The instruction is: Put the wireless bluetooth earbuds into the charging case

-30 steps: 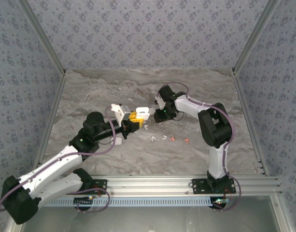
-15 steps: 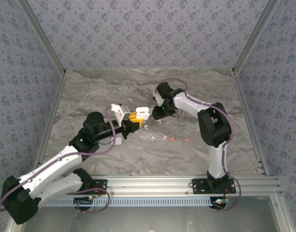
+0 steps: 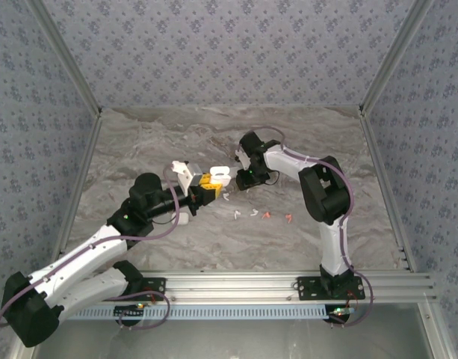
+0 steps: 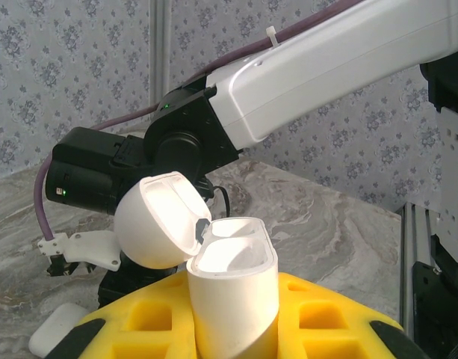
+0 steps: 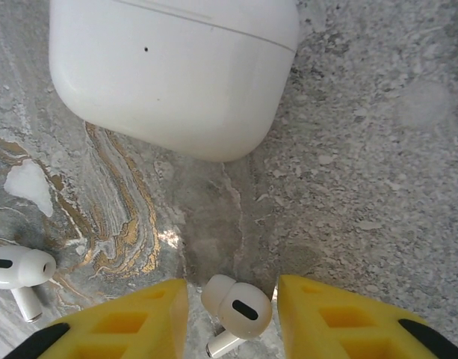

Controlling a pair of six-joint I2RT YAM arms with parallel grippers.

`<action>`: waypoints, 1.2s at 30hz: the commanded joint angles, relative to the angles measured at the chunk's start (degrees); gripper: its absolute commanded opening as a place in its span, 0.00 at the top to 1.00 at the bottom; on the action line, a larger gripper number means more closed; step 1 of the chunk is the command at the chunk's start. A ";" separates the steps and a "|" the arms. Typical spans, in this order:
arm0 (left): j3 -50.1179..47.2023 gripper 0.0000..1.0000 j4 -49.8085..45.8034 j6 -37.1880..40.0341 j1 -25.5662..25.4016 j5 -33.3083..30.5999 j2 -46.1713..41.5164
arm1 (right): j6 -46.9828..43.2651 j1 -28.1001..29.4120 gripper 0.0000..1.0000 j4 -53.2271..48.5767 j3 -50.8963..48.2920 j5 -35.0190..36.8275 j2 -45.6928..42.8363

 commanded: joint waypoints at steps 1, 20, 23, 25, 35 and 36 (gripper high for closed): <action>0.64 1.00 0.77 0.59 -0.27 -0.43 -0.63 | -0.58 0.30 0.64 -2.41 0.90 0.28 1.06; -0.02 1.00 4.46 -1.93 -0.27 -1.50 1.34 | -2.88 -1.23 0.79 2.93 -7.29 0.48 -18.75; 0.10 1.00 5.70 -2.97 -0.24 -2.02 2.51 | -3.97 -1.80 0.80 6.31 -9.72 -0.76 -25.96; 0.33 1.00 6.50 -3.74 -0.29 -2.20 3.42 | -4.84 -1.99 0.80 8.13 -11.08 -1.70 -30.80; 2.87 1.00 8.92 -6.57 -0.30 0.77 8.35 | -9.45 -1.40 0.79 21.38 -19.50 -12.67 -51.39; 3.12 1.00 9.24 -6.87 -0.30 1.41 8.73 | -9.88 -1.16 0.79 22.74 -20.30 -13.56 -52.68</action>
